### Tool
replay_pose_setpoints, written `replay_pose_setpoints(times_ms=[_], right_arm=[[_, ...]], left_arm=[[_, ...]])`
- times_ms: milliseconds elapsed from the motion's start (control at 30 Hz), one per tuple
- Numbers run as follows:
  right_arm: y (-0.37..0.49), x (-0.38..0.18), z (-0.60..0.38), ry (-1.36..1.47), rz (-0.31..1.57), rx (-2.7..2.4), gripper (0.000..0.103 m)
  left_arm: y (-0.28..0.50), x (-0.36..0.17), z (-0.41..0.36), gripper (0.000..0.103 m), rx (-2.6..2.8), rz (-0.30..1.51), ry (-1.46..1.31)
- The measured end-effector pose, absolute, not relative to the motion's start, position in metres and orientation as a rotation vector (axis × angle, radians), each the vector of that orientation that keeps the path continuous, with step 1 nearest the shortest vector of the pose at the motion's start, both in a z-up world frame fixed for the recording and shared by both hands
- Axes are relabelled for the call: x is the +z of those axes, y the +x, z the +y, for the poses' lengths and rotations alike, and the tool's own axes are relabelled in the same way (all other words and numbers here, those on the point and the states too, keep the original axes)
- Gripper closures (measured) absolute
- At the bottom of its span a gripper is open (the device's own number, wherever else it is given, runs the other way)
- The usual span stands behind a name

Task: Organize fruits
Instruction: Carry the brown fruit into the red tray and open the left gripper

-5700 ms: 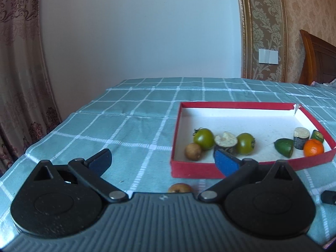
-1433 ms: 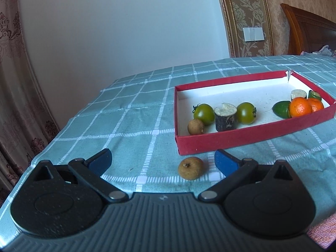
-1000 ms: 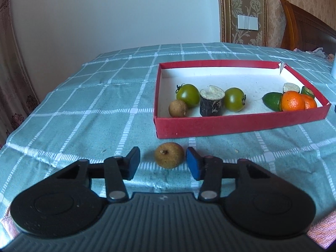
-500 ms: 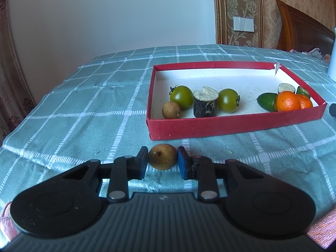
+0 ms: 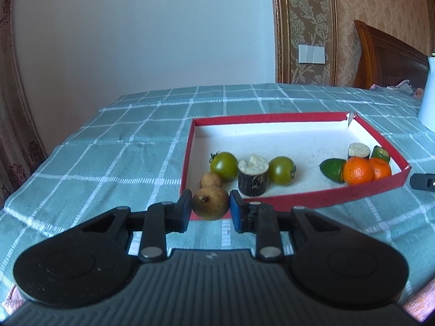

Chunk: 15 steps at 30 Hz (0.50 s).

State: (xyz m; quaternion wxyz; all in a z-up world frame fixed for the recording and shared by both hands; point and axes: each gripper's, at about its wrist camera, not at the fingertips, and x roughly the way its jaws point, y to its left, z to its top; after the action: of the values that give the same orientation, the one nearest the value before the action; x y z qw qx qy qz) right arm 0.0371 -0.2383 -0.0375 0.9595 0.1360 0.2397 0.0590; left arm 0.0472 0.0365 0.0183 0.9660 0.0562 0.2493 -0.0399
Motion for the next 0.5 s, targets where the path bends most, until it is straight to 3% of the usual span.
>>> replay_pose_setpoints(times_ms=[500], right_arm=[[0.038, -0.038, -0.239, 0.283, 0.49, 0.117, 0.027]], left_arm=[[0.095, 0.022, 0.019, 0.076, -0.008, 0.511, 0.089]])
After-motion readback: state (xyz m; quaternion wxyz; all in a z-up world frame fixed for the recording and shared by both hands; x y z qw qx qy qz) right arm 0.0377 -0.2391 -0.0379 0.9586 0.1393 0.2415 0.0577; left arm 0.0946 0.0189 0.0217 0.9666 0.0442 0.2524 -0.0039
